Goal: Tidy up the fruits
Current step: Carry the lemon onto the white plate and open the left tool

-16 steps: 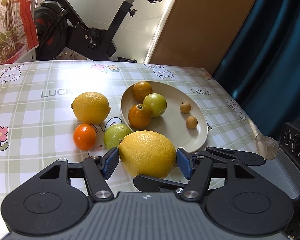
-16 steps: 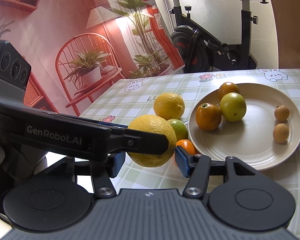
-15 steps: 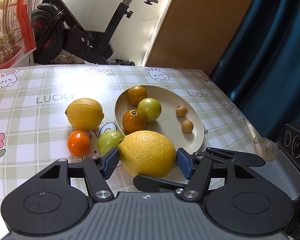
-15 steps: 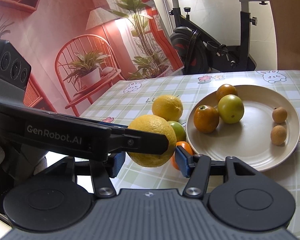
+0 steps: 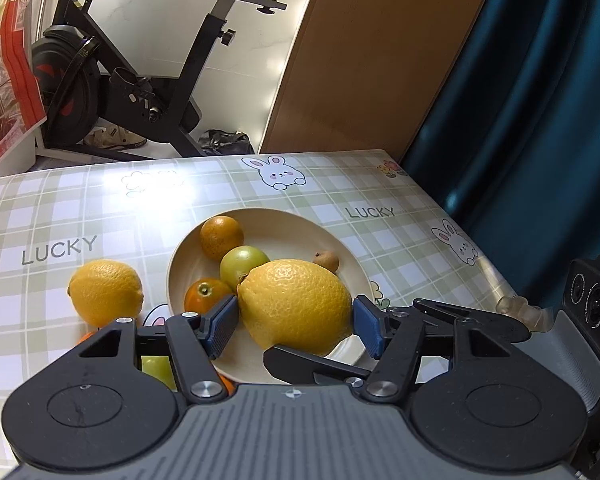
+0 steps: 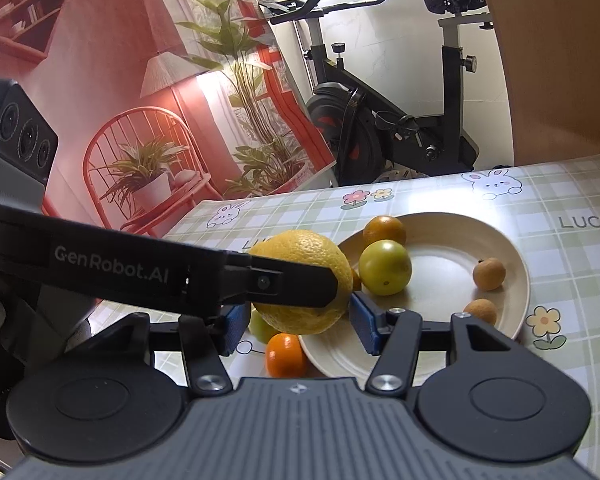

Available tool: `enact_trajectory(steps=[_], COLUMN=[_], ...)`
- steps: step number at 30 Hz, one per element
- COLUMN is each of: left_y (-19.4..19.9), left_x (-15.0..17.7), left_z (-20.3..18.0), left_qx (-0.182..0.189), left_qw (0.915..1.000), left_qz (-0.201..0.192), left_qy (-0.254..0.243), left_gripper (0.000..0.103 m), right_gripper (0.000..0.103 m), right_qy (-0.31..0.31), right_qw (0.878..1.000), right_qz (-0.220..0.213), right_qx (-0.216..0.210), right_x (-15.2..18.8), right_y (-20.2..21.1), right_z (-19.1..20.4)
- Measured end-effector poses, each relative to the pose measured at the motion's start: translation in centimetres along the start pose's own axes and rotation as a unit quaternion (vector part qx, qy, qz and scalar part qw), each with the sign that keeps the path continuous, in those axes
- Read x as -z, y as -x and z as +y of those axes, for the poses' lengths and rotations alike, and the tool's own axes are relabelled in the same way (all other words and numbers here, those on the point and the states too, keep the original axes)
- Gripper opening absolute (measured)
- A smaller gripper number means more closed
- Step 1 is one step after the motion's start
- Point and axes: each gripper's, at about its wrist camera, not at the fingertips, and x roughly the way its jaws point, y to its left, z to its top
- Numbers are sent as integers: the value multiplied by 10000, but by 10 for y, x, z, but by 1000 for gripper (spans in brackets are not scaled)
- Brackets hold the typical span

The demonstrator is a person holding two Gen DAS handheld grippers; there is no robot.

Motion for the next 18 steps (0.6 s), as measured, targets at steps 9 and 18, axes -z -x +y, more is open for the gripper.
enact_trajectory(steps=[9, 18], left_y=[-38, -79], left_x=[-20, -32], left_z=[-14, -15], left_qx=[104, -54], left_qw=[9998, 9990], left_qz=[144, 434], left_qy=[-47, -119], left_gripper=[65, 64], right_gripper=[58, 58], right_qy=[32, -127], right_qw=[9996, 9989], right_qz=[-67, 82], right_qx=[272, 451], right_x=[-16, -19], right_y=[1, -19], right_z=[-39, -74])
